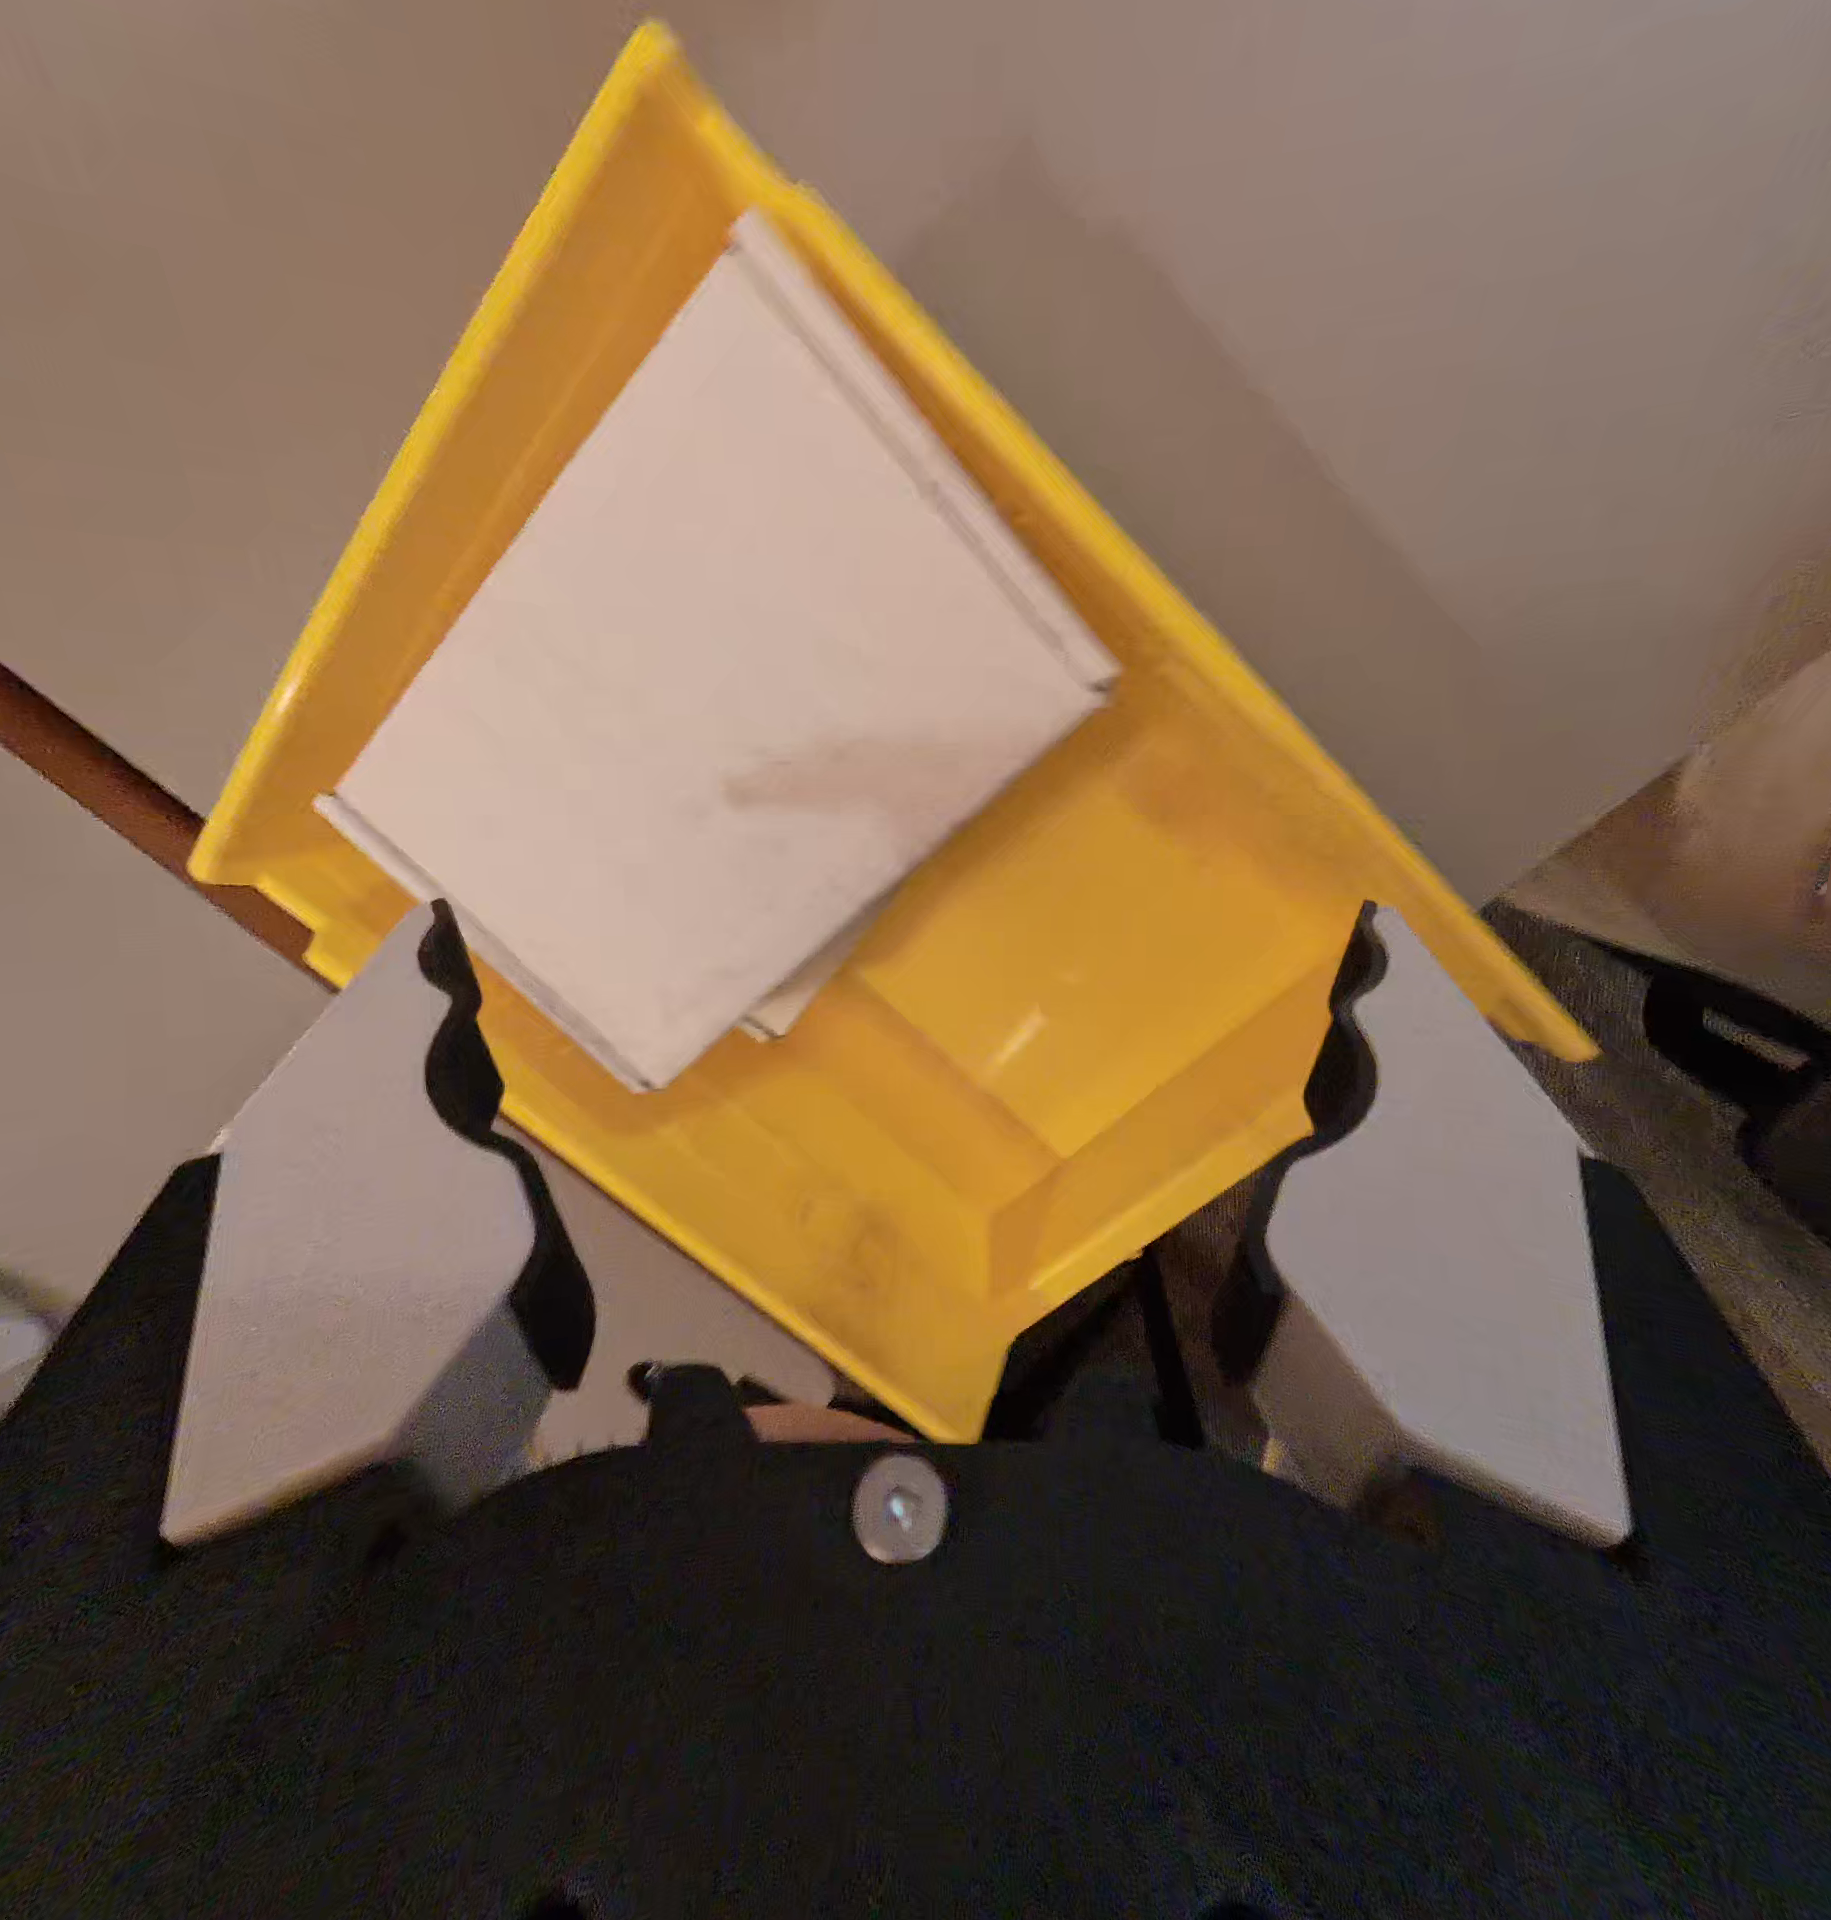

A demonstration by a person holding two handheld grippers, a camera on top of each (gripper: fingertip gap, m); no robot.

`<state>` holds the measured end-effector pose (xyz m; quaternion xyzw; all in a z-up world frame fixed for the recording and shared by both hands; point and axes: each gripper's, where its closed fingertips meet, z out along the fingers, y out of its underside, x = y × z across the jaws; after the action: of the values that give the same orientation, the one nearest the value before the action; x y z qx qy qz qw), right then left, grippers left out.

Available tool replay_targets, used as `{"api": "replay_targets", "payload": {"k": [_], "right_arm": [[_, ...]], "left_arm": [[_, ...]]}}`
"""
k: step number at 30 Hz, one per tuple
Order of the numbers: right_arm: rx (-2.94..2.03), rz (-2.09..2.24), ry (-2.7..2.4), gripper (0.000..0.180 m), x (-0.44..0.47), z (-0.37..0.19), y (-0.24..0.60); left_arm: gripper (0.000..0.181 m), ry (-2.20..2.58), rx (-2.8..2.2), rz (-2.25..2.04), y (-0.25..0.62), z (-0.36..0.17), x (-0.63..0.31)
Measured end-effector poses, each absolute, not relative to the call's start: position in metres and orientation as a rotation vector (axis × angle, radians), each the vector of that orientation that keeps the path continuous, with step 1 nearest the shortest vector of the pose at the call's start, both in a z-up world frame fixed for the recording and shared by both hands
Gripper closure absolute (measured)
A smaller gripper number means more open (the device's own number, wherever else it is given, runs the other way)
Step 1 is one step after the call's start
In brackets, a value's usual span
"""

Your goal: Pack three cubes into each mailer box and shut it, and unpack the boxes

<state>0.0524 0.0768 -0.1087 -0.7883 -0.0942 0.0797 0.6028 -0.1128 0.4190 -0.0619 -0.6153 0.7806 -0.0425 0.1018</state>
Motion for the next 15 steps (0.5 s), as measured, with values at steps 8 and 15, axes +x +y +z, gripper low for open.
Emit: {"api": "replay_targets", "payload": {"k": [8,15], "right_arm": [[-1.839,0.196,-0.125,0.159,0.066,-0.115,0.060],[-1.828,0.232,-0.051,0.159,0.077,-0.115,0.057]], "left_arm": [[0.024,2.498,-1.560,0.233,0.462,-0.103,-0.084],[0.034,2.639,-1.408,0.240,0.450,-0.128,-0.079]]}}
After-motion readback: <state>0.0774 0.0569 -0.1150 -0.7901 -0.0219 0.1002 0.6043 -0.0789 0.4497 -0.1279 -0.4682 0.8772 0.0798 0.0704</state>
